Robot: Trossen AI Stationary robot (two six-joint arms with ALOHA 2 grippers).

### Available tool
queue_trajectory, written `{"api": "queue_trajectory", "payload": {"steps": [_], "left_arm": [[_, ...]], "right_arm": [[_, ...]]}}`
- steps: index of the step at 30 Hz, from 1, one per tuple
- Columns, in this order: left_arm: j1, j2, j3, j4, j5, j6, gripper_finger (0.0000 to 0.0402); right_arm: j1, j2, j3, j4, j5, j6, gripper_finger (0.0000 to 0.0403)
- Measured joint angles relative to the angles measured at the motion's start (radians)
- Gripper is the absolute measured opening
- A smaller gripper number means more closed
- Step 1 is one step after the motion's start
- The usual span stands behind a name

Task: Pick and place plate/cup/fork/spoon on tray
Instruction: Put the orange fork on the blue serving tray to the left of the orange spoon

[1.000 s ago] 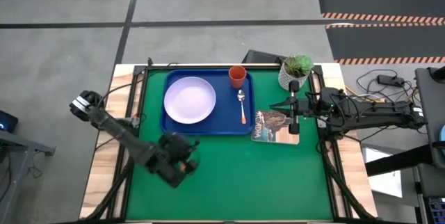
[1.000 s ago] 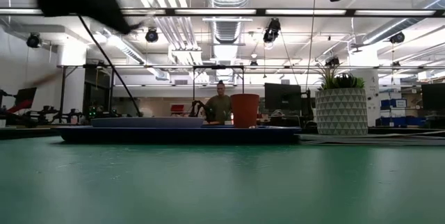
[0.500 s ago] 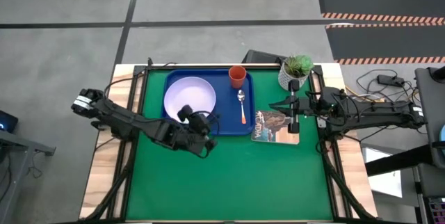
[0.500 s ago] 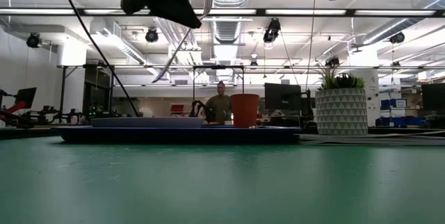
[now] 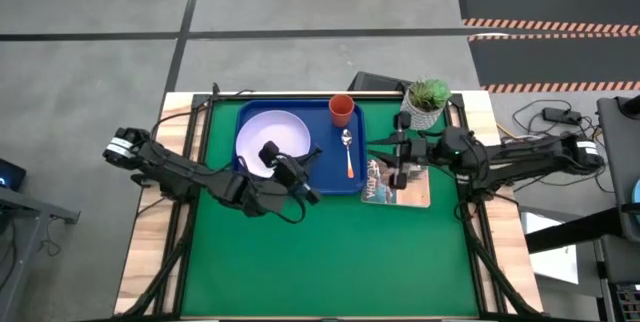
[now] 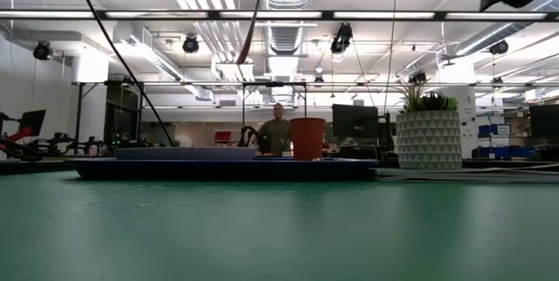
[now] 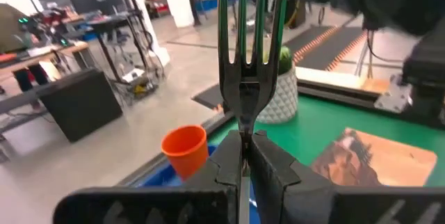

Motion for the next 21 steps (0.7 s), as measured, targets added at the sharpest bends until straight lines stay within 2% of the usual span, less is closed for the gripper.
{"api": "queue_trajectory", "payload": {"steps": [4, 10, 21], "left_arm": [[0.007, 0.000, 0.000, 0.042, -0.013, 0.025, 0.0000], [0.020, 0.011, -0.004, 0.047, -0.014, -0.001, 0.0000], [0.053, 0.079, -0.002, 0.089, -0.014, -0.005, 0.0000]], "right_arm": [[0.000, 0.105, 0.000, 0.171, 0.023, 0.008, 0.0102], [0.000, 0.247, 0.001, 0.382, 0.038, 0.014, 0.0121], [0.000, 0.384, 0.120, 0.328, 0.071, 0.080, 0.0151]]}}
